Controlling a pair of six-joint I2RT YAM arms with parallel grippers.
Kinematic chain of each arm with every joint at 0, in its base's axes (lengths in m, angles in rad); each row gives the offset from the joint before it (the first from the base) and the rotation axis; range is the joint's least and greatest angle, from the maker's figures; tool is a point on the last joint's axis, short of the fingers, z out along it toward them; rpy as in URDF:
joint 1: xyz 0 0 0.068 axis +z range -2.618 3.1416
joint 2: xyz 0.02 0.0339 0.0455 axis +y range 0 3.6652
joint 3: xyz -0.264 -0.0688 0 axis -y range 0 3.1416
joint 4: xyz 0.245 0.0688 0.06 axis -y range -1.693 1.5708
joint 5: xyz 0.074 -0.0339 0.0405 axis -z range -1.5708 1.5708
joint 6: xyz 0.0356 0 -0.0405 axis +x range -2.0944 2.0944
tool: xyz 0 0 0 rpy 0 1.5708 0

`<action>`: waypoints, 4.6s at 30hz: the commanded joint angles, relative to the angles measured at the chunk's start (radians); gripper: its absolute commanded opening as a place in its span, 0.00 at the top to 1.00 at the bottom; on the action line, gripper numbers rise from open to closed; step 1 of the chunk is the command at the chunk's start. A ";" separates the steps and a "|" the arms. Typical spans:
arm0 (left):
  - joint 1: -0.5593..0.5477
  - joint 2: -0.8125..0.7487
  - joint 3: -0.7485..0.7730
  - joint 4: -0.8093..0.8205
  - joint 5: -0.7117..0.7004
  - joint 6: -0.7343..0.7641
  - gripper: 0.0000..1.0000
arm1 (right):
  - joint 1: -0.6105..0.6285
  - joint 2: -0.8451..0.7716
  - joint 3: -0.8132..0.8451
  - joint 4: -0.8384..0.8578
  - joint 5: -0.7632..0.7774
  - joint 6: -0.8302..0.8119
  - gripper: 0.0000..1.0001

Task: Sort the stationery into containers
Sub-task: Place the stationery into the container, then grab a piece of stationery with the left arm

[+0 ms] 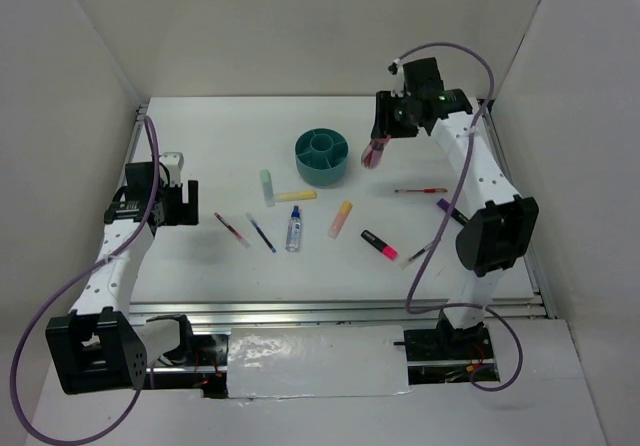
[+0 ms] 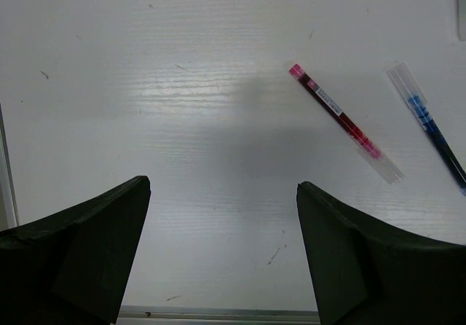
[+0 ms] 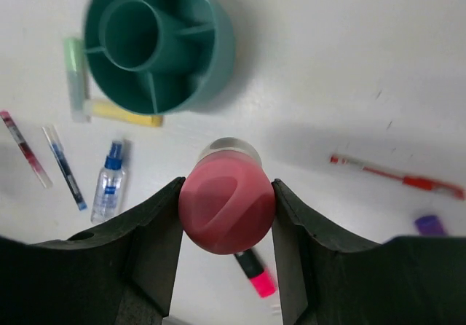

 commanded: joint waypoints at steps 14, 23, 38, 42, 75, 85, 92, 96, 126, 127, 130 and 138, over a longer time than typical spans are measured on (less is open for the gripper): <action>0.010 -0.097 0.015 0.003 0.135 0.062 0.01 | 0.234 -0.077 0.070 0.316 0.373 -0.209 1.00; 0.012 -0.115 0.006 -0.005 0.208 0.099 0.01 | 0.308 0.021 0.132 0.399 0.400 -0.172 1.00; 0.015 -0.078 0.011 -0.010 0.206 0.097 0.01 | 0.375 0.158 0.221 0.401 0.408 -0.156 1.00; 0.014 -0.086 0.009 -0.005 0.209 0.097 0.01 | 0.375 0.167 0.209 0.407 0.417 -0.154 1.00; 0.017 -0.075 0.009 0.007 0.149 0.064 0.01 | 0.349 0.247 0.235 0.362 0.347 -0.140 0.66; 0.017 -0.061 0.012 -0.007 0.183 0.074 0.02 | 0.335 0.247 0.235 0.358 0.331 -0.111 0.15; 0.017 -0.095 0.014 -0.004 0.191 0.074 0.07 | 0.338 0.192 0.272 0.341 0.330 -0.117 0.02; 0.018 -0.199 -0.011 0.025 0.202 0.076 0.09 | 0.325 0.050 0.200 0.350 0.334 -0.103 0.01; -0.778 0.437 0.290 0.092 -0.150 -0.232 0.18 | -0.166 -0.646 -0.754 0.172 0.192 -0.033 0.06; -0.783 0.468 0.337 0.078 -0.154 -0.246 0.19 | -0.177 -0.649 -0.759 0.174 0.166 -0.030 0.06; -0.793 0.572 0.411 0.039 -0.160 -0.288 0.21 | -0.209 -0.647 -0.771 0.180 0.140 -0.011 0.06; -0.755 0.791 0.578 -0.048 -0.093 -0.343 0.33 | -0.254 -0.630 -0.770 0.171 0.087 -0.014 0.06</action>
